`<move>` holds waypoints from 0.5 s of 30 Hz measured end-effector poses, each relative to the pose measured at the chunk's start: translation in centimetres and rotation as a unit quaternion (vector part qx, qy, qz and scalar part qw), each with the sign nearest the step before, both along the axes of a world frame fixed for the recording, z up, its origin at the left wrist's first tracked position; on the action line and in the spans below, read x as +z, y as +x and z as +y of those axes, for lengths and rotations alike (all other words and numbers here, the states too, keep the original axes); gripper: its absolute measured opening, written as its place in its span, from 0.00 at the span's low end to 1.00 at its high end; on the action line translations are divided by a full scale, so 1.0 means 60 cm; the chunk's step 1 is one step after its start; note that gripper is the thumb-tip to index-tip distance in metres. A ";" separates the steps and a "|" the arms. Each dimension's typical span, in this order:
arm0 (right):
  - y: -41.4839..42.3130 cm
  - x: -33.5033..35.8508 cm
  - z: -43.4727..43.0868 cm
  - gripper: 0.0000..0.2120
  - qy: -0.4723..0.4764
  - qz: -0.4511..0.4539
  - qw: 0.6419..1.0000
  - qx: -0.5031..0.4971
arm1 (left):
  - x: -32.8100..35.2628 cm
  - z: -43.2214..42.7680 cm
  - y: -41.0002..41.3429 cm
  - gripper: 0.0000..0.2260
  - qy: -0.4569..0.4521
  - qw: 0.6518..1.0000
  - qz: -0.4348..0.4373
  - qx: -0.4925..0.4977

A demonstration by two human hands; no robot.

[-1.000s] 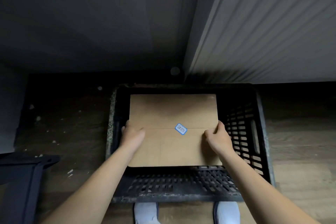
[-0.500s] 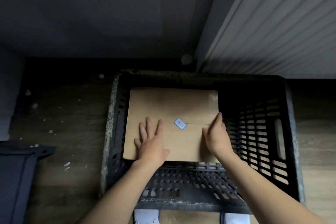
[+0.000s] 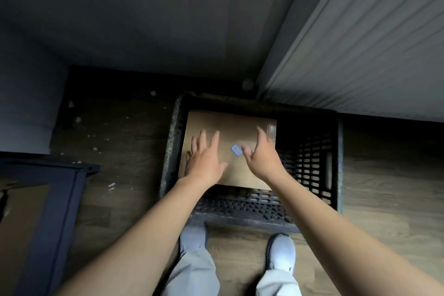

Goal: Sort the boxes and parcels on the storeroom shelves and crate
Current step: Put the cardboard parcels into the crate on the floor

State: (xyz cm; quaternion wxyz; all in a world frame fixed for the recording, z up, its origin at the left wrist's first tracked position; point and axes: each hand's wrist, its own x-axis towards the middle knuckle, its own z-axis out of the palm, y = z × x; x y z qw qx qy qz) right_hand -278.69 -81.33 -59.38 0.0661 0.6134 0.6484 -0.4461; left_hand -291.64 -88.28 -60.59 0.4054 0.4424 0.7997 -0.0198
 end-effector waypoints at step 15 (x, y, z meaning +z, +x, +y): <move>-0.130 0.705 -0.083 0.23 0.009 0.272 0.958 0.094 | 0.732 -0.128 -0.040 0.29 0.230 0.885 -0.042 0.402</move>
